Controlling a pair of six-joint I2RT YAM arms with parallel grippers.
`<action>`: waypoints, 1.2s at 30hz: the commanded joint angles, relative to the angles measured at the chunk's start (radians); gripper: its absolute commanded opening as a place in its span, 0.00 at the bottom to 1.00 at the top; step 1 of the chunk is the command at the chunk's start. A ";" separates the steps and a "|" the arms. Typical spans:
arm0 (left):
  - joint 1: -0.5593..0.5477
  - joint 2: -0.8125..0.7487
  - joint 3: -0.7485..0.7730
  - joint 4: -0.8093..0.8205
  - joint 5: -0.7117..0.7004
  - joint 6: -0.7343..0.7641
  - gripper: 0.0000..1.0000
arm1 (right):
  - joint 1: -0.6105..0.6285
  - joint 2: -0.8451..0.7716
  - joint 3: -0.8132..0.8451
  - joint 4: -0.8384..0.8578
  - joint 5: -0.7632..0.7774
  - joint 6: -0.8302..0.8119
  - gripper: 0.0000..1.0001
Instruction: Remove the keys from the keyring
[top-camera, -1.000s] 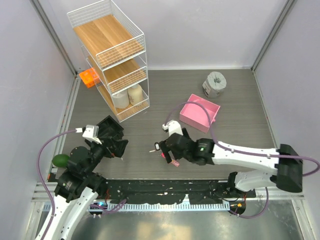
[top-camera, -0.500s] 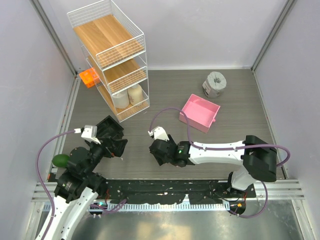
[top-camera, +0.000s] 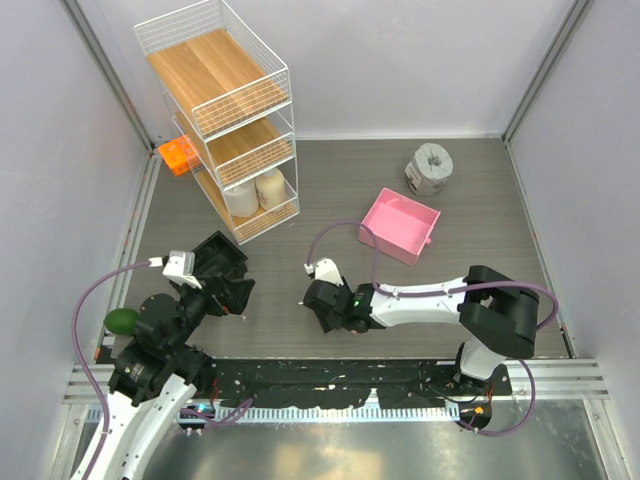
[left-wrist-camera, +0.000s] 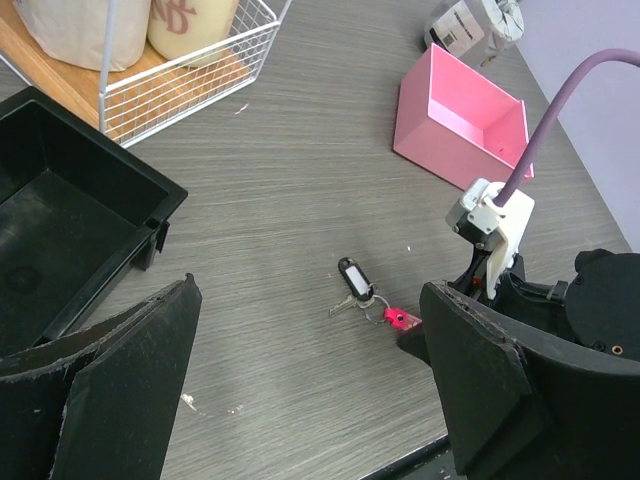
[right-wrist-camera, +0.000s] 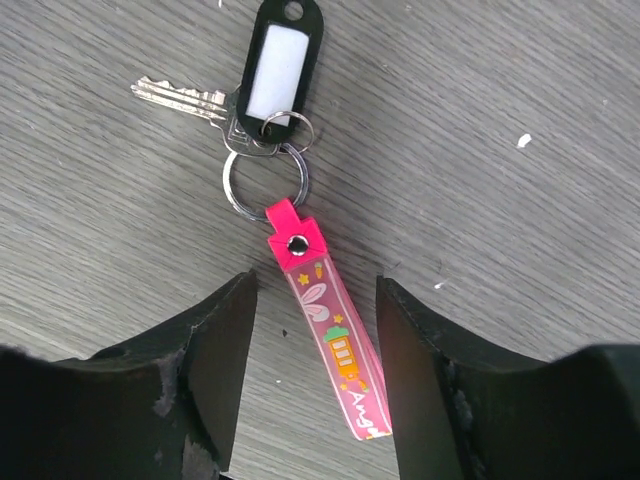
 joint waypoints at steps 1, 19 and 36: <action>-0.001 -0.003 0.006 0.011 -0.005 0.012 0.99 | -0.007 -0.003 -0.032 0.038 -0.022 0.055 0.54; -0.001 0.305 -0.029 0.270 0.387 -0.008 0.99 | -0.004 -0.416 -0.046 -0.052 -0.028 -0.153 0.05; -0.163 0.409 -0.229 1.177 0.475 0.067 0.96 | -0.052 -0.654 0.280 -0.275 -0.237 -0.224 0.06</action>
